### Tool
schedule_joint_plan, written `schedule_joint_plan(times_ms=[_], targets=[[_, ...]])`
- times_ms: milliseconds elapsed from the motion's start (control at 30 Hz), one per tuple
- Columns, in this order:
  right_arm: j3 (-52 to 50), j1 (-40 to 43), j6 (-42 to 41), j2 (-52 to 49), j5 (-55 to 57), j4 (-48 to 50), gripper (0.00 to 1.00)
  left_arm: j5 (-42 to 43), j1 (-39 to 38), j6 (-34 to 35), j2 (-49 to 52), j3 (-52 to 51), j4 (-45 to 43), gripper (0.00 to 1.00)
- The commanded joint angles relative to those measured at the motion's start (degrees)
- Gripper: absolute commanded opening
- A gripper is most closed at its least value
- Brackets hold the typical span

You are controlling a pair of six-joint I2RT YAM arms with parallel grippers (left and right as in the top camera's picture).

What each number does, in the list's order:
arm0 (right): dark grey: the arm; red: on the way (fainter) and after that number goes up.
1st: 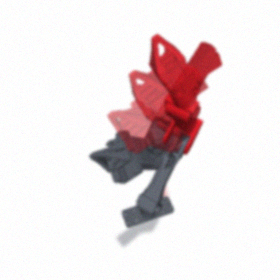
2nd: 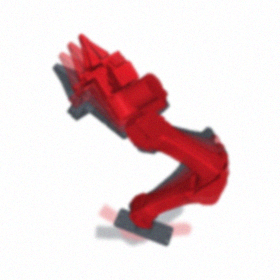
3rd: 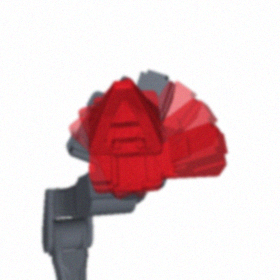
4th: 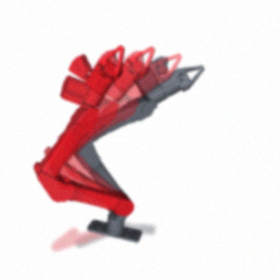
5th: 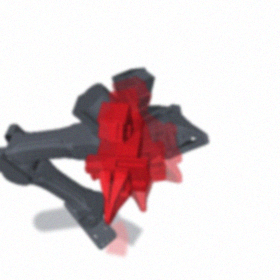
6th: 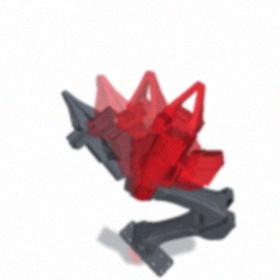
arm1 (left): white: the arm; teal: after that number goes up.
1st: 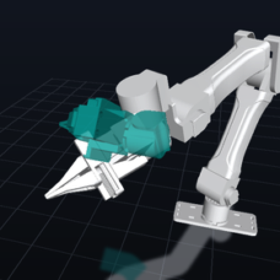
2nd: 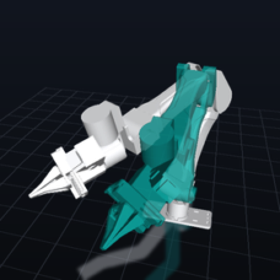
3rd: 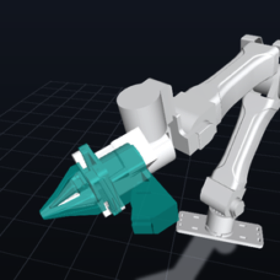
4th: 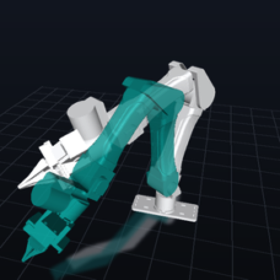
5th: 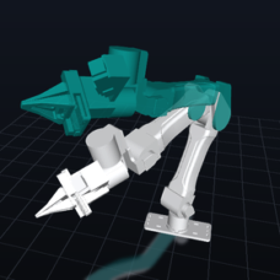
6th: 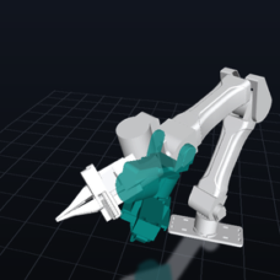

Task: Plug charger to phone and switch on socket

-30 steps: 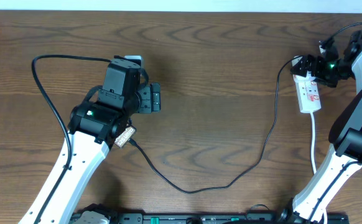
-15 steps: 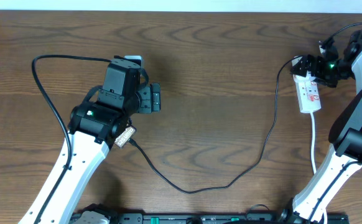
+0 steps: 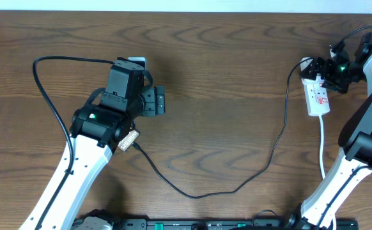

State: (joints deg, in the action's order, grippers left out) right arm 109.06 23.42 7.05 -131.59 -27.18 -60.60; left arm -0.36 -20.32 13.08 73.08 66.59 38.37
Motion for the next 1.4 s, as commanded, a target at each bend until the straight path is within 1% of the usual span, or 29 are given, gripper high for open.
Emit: schedule_joint_plan(times_ms=[0,167,433,833,1033,1100,1367], targets=[[-0.1,-0.5,-1.4,-0.7,-0.2,-0.5,0.99,-0.3,-0.1,-0.4,0.3,1.0,0.0,0.9],[-0.1,-0.6,0.5,-0.7,-3.6,0.0,0.99,-0.3,-0.1,-0.4,0.3,1.0,0.0,0.9],[-0.1,-1.3,0.5,-0.7,-7.3,-0.3,0.99,-0.3,-0.1,-0.4,0.3,1.0,0.0,0.9],[-0.5,-3.1,0.0,-0.8,-7.9,1.1,0.99,-0.3,-0.1,-0.4,0.3,1.0,0.4,0.9],[-3.6,-3.1,-0.9,-0.8,-8.0,3.7,1.0,-0.3,-0.1,-0.4,0.3,1.0,0.4,0.9],[-4.7,-3.2,-0.8,-0.8,-9.5,4.3,0.99,-0.3,-0.1,-0.4,0.3,1.0,0.4,0.9],[-5.1,-4.5,-0.7,-0.8,-10.5,3.4,0.99,-0.3,-0.1,-0.3,0.3,1.0,0.5,0.9]])
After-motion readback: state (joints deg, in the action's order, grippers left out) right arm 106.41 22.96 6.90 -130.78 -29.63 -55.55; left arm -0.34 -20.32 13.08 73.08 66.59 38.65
